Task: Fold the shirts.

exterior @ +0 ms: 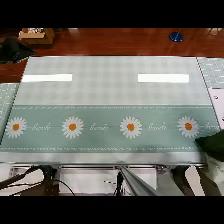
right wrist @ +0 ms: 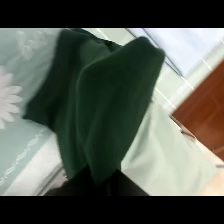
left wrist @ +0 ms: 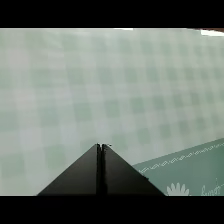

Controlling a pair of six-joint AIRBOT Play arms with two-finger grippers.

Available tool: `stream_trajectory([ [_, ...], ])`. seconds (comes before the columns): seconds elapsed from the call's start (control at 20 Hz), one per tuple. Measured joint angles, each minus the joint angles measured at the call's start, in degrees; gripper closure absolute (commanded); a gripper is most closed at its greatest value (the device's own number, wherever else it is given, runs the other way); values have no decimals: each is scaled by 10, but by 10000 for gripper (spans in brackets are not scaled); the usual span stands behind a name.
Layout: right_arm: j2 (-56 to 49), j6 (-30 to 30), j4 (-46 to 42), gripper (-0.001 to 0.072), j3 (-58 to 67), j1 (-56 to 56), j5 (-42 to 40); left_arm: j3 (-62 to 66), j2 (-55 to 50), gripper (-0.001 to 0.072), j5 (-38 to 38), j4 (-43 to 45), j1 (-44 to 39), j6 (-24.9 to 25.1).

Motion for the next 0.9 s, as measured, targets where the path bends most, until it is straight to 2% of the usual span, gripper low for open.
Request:
stream_trajectory([
  [0.4, 40, -22, -123, 685, -124, -150, 4, 0, -32, 679, 93, 0, 3, 36],
  [0.65, 83, -28, -209, 685, -245, -255, -68, 0, -41, 679, 154, 1, 15, 50],
  [0.9, 95, -26, -239, 685, -345, -331, -157, 0, -44, 679, 170, 3, 25, 54],
])
